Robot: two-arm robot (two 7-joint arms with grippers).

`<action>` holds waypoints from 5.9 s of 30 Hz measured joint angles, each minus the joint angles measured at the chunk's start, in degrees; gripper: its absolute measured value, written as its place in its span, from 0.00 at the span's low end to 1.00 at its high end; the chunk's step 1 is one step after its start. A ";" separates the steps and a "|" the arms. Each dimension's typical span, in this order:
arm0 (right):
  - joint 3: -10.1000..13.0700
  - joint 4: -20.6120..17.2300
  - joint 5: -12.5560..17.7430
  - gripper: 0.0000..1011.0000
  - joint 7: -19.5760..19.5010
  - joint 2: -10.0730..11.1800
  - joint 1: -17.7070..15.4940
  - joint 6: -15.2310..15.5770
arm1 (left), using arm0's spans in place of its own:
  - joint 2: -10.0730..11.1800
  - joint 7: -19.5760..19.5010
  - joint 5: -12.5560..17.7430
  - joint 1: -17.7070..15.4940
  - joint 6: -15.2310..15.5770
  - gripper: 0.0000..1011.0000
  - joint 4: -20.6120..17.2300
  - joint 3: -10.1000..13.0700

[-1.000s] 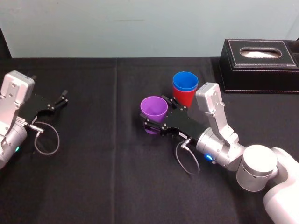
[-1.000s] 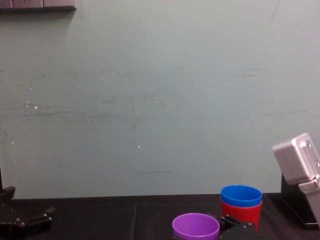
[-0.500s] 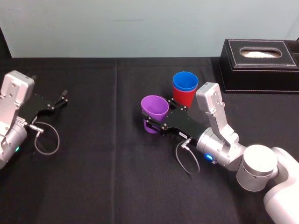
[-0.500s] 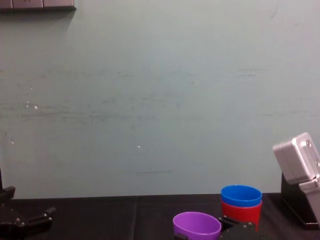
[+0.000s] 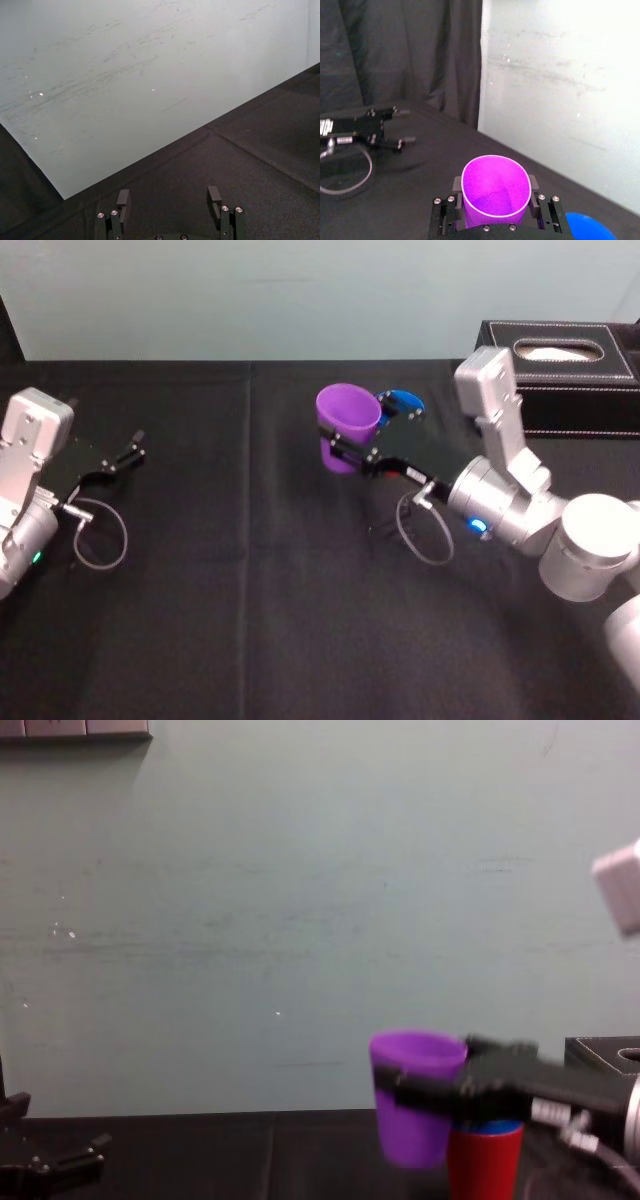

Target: Stack the three plastic cups sequentially using one hand.

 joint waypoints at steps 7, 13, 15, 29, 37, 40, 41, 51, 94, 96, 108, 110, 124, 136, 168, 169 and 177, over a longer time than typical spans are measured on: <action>1.70 -4.09 2.18 0.73 -0.36 2.21 2.02 4.25 | 0.00 0.00 0.00 0.00 0.00 0.99 0.00 0.00; 3.06 -3.89 4.38 0.73 -1.12 3.20 4.25 6.65 | 0.00 0.00 0.00 0.00 0.00 0.99 0.00 0.00; 3.21 -3.36 4.83 0.73 -1.23 3.26 4.68 6.97 | 0.00 0.00 0.00 0.00 0.00 0.99 0.00 0.00; 3.07 1.13 5.43 0.73 -2.33 3.46 6.65 6.04 | 0.00 0.00 0.00 0.00 0.00 0.99 0.00 0.00; 2.72 3.01 5.11 0.73 -2.28 3.25 7.16 4.59 | 0.00 0.00 0.00 0.00 0.00 0.99 0.00 0.00; 2.56 3.87 4.90 0.73 -2.22 3.04 7.41 4.07 | 0.00 0.00 0.00 0.00 0.00 0.99 0.00 0.00; 2.54 4.11 4.85 0.73 -2.20 3.01 7.48 3.96 | 0.00 0.00 0.00 0.00 0.00 0.99 0.00 0.00; 2.37 5.91 4.35 0.73 -2.04 2.50 7.89 3.26 | 0.00 0.00 0.00 0.00 0.00 0.99 0.00 0.00; 1.35 10.74 2.36 0.73 -1.30 1.03 8.12 1.83 | 0.00 0.00 0.00 0.00 0.00 0.99 0.00 0.00; 1.26 11.28 2.18 0.73 -1.28 0.88 8.21 1.63 | 0.00 0.00 0.00 0.00 0.00 0.99 0.00 0.00; 1.10 12.76 1.41 0.73 -1.10 0.22 8.19 0.77 | 0.00 0.00 0.00 0.00 0.00 0.99 0.00 0.00; 1.17 12.81 1.36 0.73 -1.12 0.21 8.14 0.67 | 0.00 0.00 0.00 0.00 0.00 0.99 0.00 0.00; 1.55 13.75 0.89 0.73 -1.15 -0.08 7.88 0.11 | 0.00 0.00 0.00 0.00 0.00 0.99 0.00 0.00; 1.50 14.47 0.38 0.73 -1.07 -0.37 7.89 -0.18 | 0.00 0.00 0.00 0.00 0.00 0.99 0.00 0.00; 3.00 8.73 1.17 0.99 -2.29 0.71 4.54 0.33 | 0.00 0.00 0.00 0.00 0.00 0.99 0.00 0.00; 3.26 7.89 1.29 0.99 -2.56 0.88 3.94 0.38 | 0.00 0.00 0.00 0.00 0.00 0.99 0.00 0.00; 6.58 -1.26 2.21 0.99 -6.26 2.52 -4.55 -0.60 | 0.00 0.00 0.00 0.00 0.00 0.99 0.00 0.00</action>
